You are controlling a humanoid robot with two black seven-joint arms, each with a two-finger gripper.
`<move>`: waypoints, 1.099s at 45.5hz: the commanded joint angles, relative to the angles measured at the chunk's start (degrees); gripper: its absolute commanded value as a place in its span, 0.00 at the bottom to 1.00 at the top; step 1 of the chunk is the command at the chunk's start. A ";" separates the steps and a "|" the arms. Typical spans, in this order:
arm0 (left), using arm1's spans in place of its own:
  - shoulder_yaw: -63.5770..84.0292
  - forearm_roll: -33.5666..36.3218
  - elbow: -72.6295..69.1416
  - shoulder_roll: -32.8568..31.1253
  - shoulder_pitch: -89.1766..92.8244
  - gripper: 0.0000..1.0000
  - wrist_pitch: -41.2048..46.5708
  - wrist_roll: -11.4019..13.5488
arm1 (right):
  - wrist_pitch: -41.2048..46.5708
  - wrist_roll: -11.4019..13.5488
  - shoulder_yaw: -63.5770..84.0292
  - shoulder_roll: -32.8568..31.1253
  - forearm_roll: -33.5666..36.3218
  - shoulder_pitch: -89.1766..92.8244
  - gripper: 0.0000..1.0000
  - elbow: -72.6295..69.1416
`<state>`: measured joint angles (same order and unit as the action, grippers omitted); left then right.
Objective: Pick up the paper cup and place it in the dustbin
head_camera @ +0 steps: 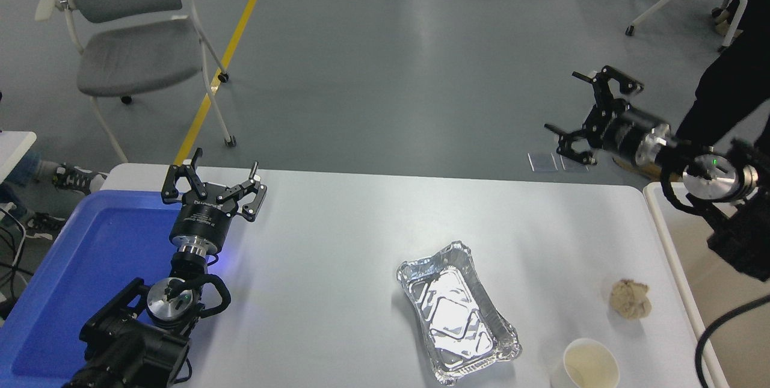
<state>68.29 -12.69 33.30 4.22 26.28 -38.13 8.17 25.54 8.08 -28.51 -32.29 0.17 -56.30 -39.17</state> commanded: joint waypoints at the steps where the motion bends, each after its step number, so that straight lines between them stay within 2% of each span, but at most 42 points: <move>1: 0.01 0.04 0.01 0.00 0.00 0.99 -0.10 0.00 | -2.17 -0.35 26.64 -11.20 -3.51 -16.63 1.00 -11.36; 9: -0.08 0.04 0.01 0.00 0.00 0.99 -0.10 0.00 | -1.99 -0.35 48.35 -17.53 -3.95 -35.61 1.00 -23.22; 15: -0.08 0.04 0.01 0.00 0.00 0.99 -0.10 0.00 | -1.99 -0.61 61.98 -20.52 -7.99 -49.58 1.00 -33.15; 27: 0.01 0.04 0.01 0.00 0.00 0.99 -0.10 0.00 | -1.64 -0.61 82.37 -20.18 -12.12 -70.86 1.00 -49.94; 34: 0.01 0.04 0.01 0.00 0.00 0.99 -0.02 0.00 | -1.55 -0.96 93.10 -17.28 -15.73 -81.06 1.00 -55.58; 42: 0.01 0.04 0.01 0.00 0.00 0.99 -0.02 0.00 | 0.99 -4.21 101.54 -11.40 -15.91 -90.11 1.00 -60.05; 50: 0.01 0.04 0.01 0.00 0.00 0.99 -0.02 0.00 | 6.88 -4.22 103.57 -7.08 -15.82 -95.39 1.00 -60.83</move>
<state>68.29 -12.65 33.31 4.22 26.28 -38.15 8.17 26.86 4.97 67.54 -44.77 -14.75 -141.49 -95.80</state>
